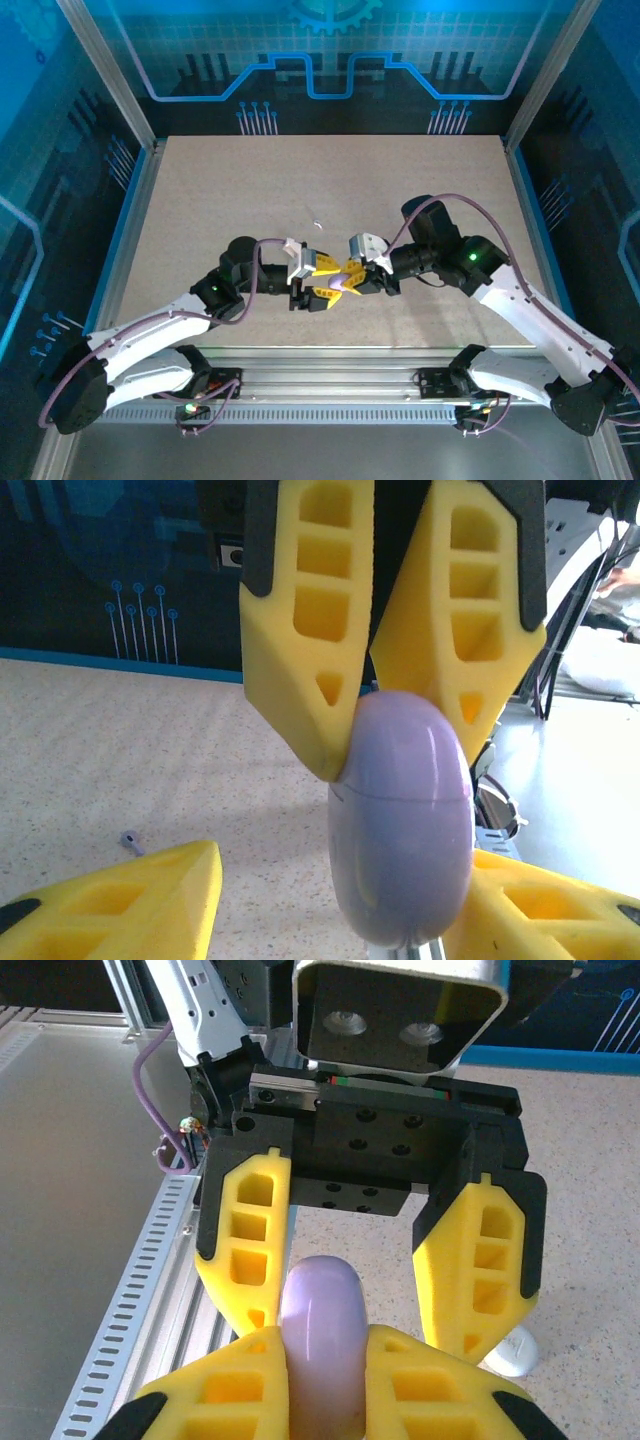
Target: Insert wireless bluetooth earbuds into charging case
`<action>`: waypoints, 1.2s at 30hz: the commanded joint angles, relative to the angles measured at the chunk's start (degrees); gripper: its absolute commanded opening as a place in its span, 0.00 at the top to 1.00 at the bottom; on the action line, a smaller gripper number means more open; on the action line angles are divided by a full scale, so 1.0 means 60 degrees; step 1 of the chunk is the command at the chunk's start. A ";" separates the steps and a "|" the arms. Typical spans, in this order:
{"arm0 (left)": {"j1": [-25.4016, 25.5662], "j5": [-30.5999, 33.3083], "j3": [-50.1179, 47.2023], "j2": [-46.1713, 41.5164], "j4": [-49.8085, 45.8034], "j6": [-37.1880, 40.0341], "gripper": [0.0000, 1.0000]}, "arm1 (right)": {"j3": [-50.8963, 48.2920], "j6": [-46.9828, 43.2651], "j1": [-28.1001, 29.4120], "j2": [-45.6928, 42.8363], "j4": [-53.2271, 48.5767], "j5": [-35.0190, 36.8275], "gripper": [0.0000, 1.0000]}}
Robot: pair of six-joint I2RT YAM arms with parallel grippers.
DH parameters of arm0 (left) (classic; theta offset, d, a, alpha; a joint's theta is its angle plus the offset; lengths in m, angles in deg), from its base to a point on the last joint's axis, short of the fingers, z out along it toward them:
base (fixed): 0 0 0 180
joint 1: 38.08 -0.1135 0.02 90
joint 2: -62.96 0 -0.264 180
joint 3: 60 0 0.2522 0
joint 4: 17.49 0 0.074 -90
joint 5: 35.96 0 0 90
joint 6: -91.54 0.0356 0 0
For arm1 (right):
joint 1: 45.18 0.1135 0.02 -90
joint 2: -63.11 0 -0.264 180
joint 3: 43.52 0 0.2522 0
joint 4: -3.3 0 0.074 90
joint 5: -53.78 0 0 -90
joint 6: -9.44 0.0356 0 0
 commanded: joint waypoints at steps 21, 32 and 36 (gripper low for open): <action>0.0031 -0.0112 0.0389 -0.0177 0.0224 0.0061 0.51 | 0.0149 -0.0153 0.0131 0.0079 -0.0397 0.0241 0.88; 0.0012 -0.0094 0.0411 -0.0121 -0.0113 0.0236 0.67 | 0.0135 0.0073 0.0119 -0.0050 -0.0004 0.0153 0.88; 0.0017 0.0290 0.0467 -0.0216 -0.0356 0.0266 0.76 | 0.0194 0.0287 0.0070 -0.0343 -0.0156 0.0722 0.63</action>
